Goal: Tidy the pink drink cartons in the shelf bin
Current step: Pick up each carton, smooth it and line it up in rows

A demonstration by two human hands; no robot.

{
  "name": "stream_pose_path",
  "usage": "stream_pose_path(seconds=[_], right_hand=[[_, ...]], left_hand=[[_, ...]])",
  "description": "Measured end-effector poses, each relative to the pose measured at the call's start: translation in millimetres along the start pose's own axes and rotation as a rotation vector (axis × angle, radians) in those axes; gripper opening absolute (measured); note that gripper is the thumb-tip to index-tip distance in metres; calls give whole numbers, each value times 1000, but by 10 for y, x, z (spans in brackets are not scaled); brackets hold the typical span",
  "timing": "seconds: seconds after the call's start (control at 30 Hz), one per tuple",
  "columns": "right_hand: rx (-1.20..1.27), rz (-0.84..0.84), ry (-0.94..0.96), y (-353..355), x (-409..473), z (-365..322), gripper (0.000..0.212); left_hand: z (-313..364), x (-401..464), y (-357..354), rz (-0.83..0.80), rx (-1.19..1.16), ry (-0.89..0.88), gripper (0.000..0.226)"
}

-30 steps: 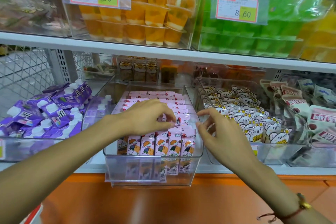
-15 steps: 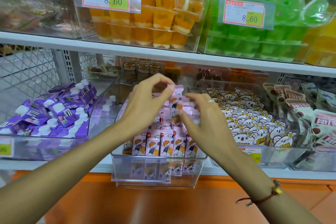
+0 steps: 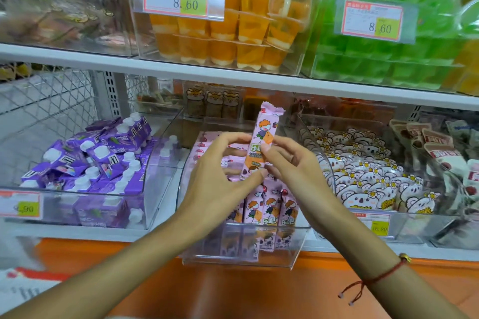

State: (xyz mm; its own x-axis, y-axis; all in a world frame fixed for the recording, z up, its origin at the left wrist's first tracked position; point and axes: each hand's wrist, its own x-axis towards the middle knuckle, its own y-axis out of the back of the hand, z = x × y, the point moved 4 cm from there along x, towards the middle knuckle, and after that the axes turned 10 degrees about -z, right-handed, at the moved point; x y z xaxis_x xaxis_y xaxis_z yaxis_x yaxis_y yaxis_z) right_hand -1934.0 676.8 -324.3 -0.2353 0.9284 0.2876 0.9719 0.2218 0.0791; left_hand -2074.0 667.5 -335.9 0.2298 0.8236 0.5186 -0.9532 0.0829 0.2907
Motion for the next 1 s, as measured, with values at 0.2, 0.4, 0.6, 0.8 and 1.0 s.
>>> stream_pose_path(seconds=[0.2,0.4,0.6,0.8,1.0], right_hand=[[10,-3,-3,-29,-28,15,14],[146,-69,-13,39,-21,-30,34],[-54,60,68,-25,-65,-31,23],[-105,83,70,20,-73,-70,18],[-119,109,-55,98,-70,-36,19]], left_hand=[[35,23,35,79,50,-1,44],[56,35,6,-14,32,-66,30],[38,37,-16,18,277,-106,32],[62,75,15,32,82,-19,32],[-45,78,-28,-194,-550,496,26]])
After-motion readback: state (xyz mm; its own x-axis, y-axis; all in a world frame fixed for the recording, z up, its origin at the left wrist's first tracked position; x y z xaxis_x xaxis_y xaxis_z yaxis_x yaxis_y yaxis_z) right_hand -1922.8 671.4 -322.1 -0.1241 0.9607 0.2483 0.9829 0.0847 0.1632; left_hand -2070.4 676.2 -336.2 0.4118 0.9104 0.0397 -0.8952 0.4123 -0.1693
